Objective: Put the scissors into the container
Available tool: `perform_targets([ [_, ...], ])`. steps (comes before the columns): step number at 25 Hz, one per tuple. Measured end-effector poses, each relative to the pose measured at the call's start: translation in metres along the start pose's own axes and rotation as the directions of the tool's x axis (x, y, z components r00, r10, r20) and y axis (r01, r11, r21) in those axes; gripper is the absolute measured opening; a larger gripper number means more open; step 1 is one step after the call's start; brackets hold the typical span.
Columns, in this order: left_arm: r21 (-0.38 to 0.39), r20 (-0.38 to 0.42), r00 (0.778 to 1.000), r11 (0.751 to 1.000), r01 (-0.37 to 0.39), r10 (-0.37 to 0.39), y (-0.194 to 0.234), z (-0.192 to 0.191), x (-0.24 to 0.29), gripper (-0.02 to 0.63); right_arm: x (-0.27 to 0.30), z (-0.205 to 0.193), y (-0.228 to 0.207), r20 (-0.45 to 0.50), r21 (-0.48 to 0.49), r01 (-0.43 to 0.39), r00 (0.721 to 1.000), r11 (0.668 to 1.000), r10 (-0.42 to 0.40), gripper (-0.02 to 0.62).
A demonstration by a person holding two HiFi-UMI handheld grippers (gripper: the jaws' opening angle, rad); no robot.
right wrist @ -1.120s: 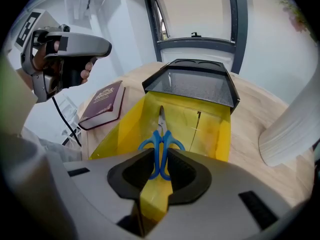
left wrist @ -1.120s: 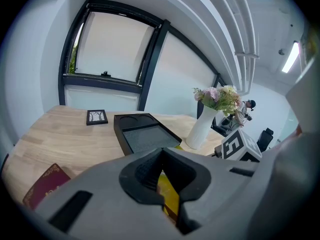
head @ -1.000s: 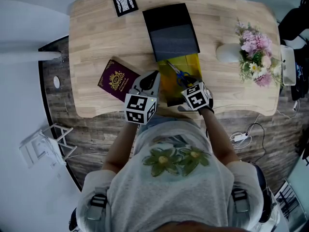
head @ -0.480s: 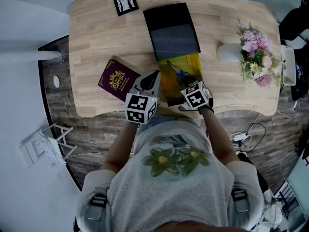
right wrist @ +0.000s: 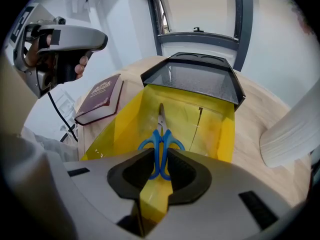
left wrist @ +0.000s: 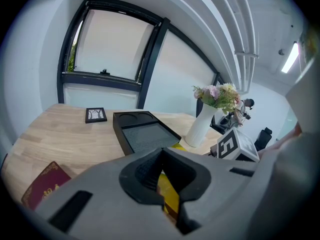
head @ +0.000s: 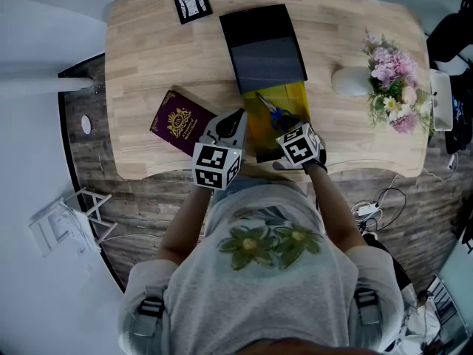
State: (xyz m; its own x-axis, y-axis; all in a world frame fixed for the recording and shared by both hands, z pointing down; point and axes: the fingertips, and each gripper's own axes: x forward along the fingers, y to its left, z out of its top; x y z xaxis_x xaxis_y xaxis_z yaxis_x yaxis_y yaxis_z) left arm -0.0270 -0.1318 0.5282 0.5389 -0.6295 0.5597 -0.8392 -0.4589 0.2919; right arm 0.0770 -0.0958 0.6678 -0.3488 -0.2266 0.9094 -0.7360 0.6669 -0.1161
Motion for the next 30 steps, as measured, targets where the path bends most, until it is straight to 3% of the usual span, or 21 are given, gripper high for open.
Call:
perform_targets([
  [30, -0.007, -0.008, 1.0, 1.0, 0.0, 0.0, 0.003, -0.004, 0.001, 0.006, 0.012, -0.007, 0.001, -0.109, -0.042, 0.03, 0.993, 0.999, -0.034, 0.081],
])
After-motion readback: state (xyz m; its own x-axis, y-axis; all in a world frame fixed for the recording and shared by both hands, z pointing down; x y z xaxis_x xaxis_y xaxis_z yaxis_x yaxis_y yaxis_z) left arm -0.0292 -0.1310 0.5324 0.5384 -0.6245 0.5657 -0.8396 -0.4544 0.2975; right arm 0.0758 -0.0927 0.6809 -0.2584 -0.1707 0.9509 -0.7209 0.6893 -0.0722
